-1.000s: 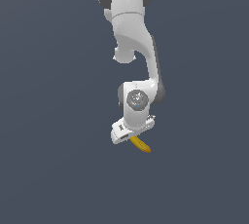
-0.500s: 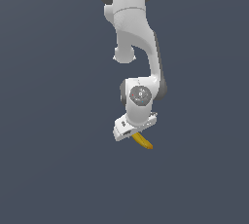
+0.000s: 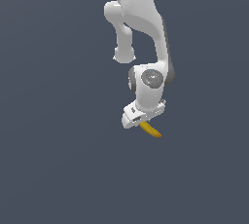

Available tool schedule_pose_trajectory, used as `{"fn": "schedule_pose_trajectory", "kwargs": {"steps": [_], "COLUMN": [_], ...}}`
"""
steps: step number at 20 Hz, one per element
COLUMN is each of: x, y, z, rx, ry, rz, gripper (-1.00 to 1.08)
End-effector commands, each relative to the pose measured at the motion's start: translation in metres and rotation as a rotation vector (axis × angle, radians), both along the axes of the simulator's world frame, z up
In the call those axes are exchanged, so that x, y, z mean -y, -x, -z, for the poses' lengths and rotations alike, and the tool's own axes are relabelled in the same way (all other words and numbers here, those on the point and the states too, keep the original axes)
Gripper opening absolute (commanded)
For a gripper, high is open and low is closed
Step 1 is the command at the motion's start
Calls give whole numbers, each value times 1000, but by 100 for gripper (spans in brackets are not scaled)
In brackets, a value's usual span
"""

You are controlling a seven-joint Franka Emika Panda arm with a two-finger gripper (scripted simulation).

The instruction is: Pick up the object and move it to a goal position.

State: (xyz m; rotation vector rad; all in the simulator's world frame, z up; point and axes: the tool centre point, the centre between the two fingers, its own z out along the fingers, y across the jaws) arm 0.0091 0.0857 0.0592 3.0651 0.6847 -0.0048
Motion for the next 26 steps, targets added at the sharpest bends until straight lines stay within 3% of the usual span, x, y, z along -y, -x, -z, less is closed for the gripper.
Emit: {"fn": "schedule_pose_trajectory", "kwargs": {"steps": [1, 16, 26], "x": [-15, -111, -149], "y": [15, 118, 154], "z": [-14, -98, -131], "rx": [3, 3, 3], "ry": [0, 2, 0], "rz": [-1, -2, -2], "gripper": [-100, -100, -100]}}
